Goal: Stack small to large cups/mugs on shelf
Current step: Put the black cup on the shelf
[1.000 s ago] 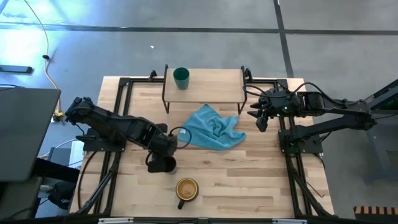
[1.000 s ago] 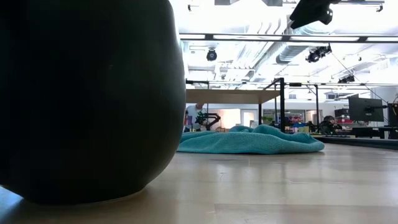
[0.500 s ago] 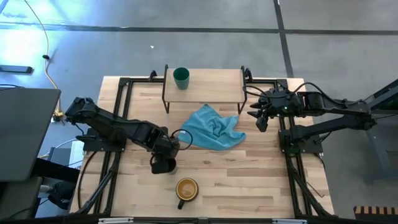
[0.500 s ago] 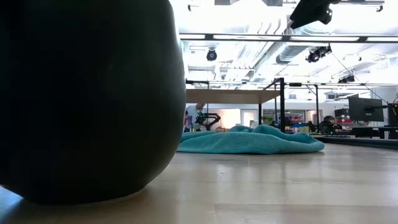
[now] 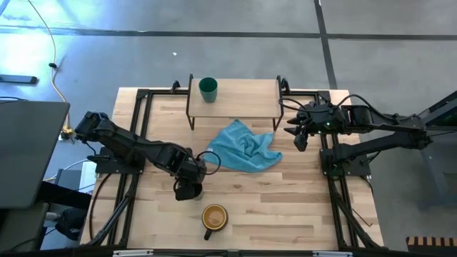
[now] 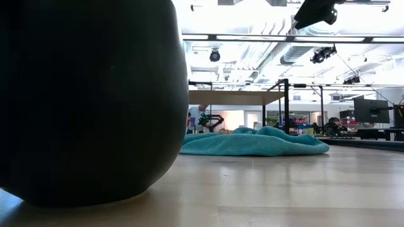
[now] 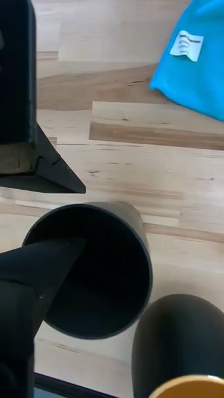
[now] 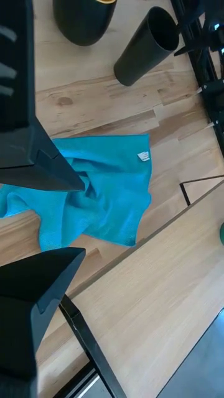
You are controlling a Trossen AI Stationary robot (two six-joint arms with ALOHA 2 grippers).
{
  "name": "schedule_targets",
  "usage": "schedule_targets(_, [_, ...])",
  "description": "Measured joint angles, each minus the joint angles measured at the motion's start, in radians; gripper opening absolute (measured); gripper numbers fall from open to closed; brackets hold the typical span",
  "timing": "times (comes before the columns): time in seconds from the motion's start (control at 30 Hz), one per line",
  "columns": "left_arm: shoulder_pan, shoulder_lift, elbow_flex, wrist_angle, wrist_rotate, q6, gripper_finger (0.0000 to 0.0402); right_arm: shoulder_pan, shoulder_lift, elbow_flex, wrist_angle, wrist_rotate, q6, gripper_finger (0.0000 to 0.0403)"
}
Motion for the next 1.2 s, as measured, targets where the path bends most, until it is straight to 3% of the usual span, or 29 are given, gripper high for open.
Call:
schedule_targets(0.7, [0.000,0.000,-0.017,0.046,-0.030,-0.003,0.0111,0.000,0.000,0.000,0.000,0.000,0.000,0.0149])
schedule_targets(0.87, [0.000,0.000,-0.017,0.046,-0.031,-0.002,0.0081,0.000,0.000,0.000,0.000,0.000,0.000,0.0149])
schedule_targets(1.1, [0.000,0.000,-0.017,0.038,-0.031,0.018,0.0009,0.000,0.000,0.000,0.000,0.000,0.000,0.0149])
schedule_targets(1.2, [0.000,0.000,-0.017,0.039,-0.031,0.021,0.0009,0.000,0.000,0.000,0.000,0.000,0.000,0.0149])
